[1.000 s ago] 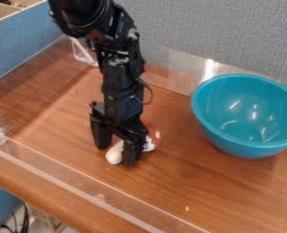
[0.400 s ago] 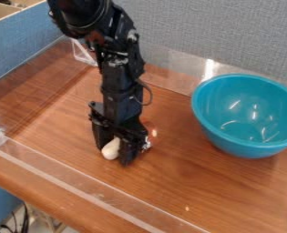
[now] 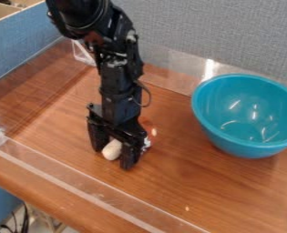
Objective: Remove the mushroom from inside the blue bowl and put it on the table
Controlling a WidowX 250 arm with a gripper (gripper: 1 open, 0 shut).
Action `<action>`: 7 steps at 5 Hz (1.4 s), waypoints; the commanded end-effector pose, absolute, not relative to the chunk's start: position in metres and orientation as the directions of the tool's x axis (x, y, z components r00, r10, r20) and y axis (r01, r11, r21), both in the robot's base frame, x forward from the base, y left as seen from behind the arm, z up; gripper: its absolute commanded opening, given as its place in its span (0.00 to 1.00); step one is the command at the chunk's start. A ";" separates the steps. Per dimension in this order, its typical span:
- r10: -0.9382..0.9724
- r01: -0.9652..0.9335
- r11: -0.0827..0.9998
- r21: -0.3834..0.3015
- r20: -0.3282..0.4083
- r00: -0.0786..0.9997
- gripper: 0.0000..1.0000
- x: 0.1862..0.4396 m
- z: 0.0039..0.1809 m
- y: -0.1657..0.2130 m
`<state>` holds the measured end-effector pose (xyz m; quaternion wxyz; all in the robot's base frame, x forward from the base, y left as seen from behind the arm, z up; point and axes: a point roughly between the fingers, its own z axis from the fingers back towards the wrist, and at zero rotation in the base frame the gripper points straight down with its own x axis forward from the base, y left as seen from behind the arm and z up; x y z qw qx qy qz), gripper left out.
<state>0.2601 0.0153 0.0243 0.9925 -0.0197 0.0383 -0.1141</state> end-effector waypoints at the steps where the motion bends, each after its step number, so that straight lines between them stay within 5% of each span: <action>1: -0.219 0.219 0.975 -0.020 0.000 0.976 0.00 0.266 0.044 0.019; 2: -0.217 0.217 0.976 -0.015 0.005 0.976 1.00 0.265 0.048 0.019; 3: -0.213 0.213 0.977 -0.012 0.008 0.977 1.00 0.265 0.052 0.019; 4: -0.212 0.212 0.977 -0.009 0.008 0.977 0.00 0.265 0.050 0.019; 5: -0.211 0.211 0.978 -0.005 0.010 0.978 1.00 0.266 0.050 0.020; 7: -0.204 0.204 0.979 0.001 0.014 0.979 1.00 0.266 0.051 0.021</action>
